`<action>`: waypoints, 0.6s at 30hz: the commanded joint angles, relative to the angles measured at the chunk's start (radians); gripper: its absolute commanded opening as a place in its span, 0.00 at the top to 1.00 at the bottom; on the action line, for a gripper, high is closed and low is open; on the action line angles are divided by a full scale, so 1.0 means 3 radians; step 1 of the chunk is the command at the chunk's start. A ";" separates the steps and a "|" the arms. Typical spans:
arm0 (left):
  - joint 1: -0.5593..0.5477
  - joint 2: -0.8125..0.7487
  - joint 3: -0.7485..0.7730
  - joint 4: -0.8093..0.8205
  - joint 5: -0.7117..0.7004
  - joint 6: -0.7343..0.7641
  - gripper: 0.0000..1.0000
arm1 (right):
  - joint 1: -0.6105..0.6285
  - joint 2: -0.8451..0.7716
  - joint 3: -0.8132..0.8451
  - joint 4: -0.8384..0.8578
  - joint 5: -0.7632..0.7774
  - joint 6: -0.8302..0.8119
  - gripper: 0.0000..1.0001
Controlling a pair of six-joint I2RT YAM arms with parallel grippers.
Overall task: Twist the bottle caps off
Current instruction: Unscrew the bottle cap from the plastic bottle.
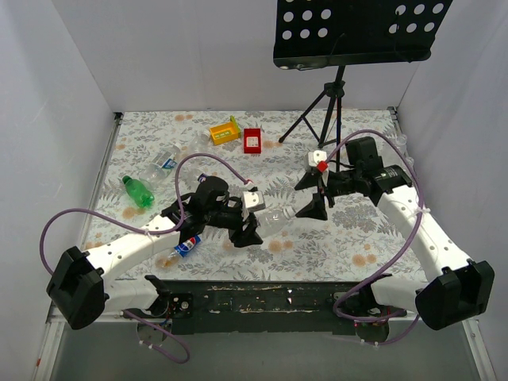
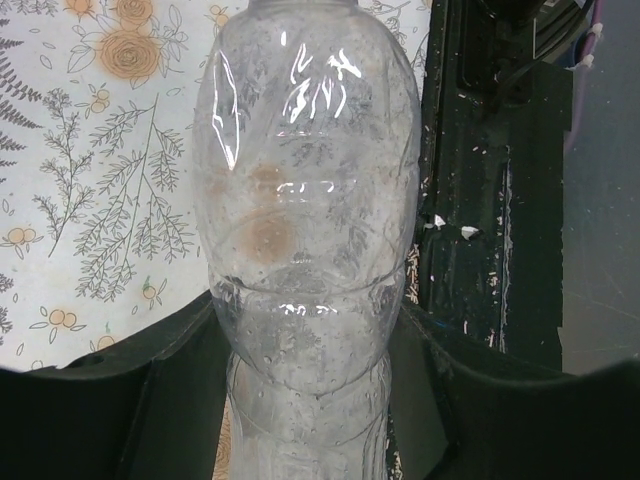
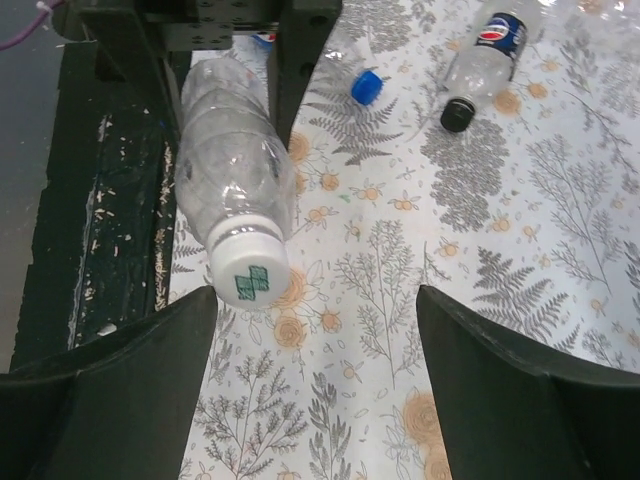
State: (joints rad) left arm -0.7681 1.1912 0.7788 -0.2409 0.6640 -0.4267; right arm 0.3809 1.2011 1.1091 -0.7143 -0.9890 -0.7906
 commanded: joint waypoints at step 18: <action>-0.0237 -0.0177 0.0186 -0.0184 -0.0643 0.0159 0.86 | -0.0825 -0.0603 -0.0225 0.0003 -0.0324 0.0339 0.08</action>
State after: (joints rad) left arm -0.8215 1.1683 0.7910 -0.2928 0.5140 -0.4004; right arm 0.1570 1.0374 1.0645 -0.7326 -1.0473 -0.7422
